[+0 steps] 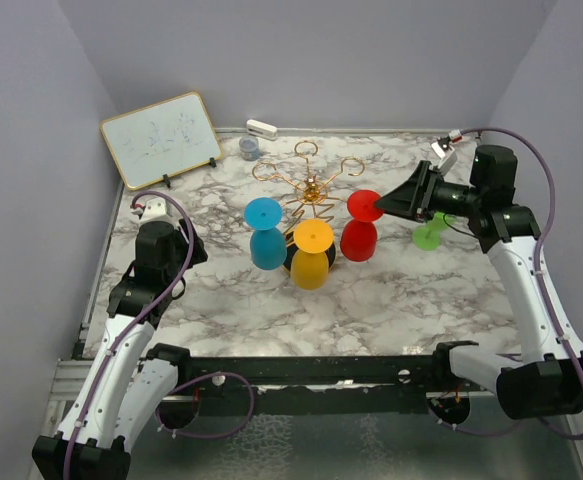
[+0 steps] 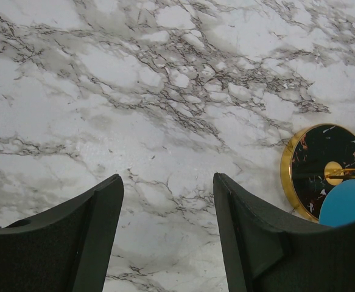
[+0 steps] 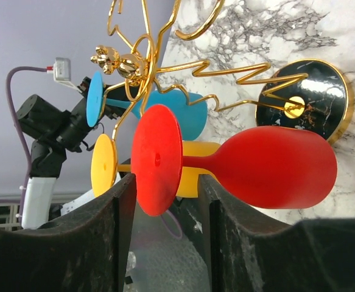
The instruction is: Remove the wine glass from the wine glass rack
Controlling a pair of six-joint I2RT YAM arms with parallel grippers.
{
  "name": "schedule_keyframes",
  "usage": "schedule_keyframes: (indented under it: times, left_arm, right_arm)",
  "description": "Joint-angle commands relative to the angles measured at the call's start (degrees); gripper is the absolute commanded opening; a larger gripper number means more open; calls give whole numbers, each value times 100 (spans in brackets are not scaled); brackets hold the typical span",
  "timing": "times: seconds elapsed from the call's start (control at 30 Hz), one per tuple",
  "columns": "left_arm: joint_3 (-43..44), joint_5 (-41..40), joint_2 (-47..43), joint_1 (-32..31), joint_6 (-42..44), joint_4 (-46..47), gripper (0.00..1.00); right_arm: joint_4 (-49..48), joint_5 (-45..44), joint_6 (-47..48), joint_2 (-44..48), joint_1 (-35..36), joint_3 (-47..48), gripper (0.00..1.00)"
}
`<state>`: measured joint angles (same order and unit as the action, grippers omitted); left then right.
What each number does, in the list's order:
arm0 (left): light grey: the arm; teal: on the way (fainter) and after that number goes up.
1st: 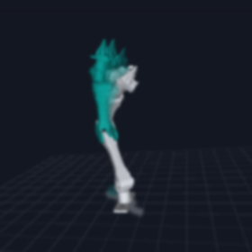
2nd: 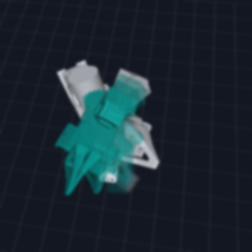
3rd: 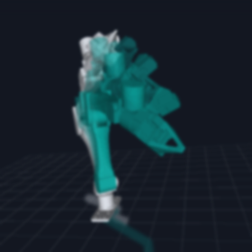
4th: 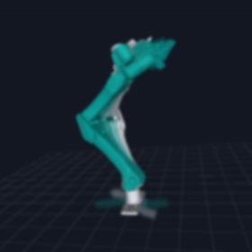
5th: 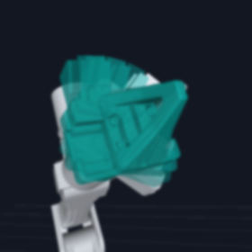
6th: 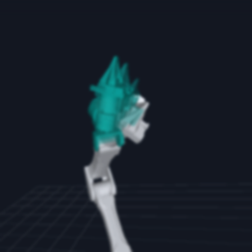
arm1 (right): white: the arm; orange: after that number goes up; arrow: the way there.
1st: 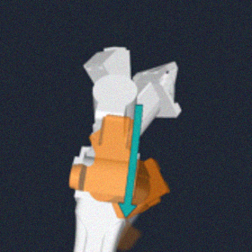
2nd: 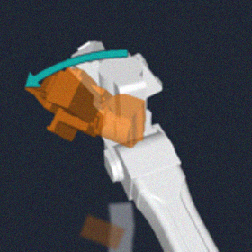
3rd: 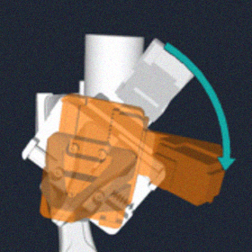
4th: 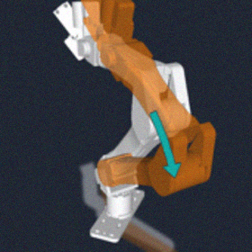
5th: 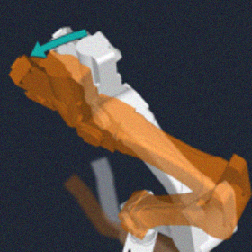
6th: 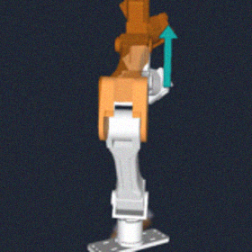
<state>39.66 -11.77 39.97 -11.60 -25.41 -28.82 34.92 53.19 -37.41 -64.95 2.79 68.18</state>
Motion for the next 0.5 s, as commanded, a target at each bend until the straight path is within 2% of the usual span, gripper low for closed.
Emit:
schedule_keyframes:
  times: [0.0, 0.2, 0.47]
  left_arm:
    - [-31, 65, -39, 17, -43, -23, 63]
    - [-36, 78, -29, 17, -43, -20, 63]
    - [-32, 80, -30, 17, -44, -18, 63]
  right_arm:
    - [-341, -203, -100, -81, 109, 40, 42]
    - [-464, -274, -184, -72, 143, -49, 29]
    - [-564, -252, -248, -110, 158, -104, 27]
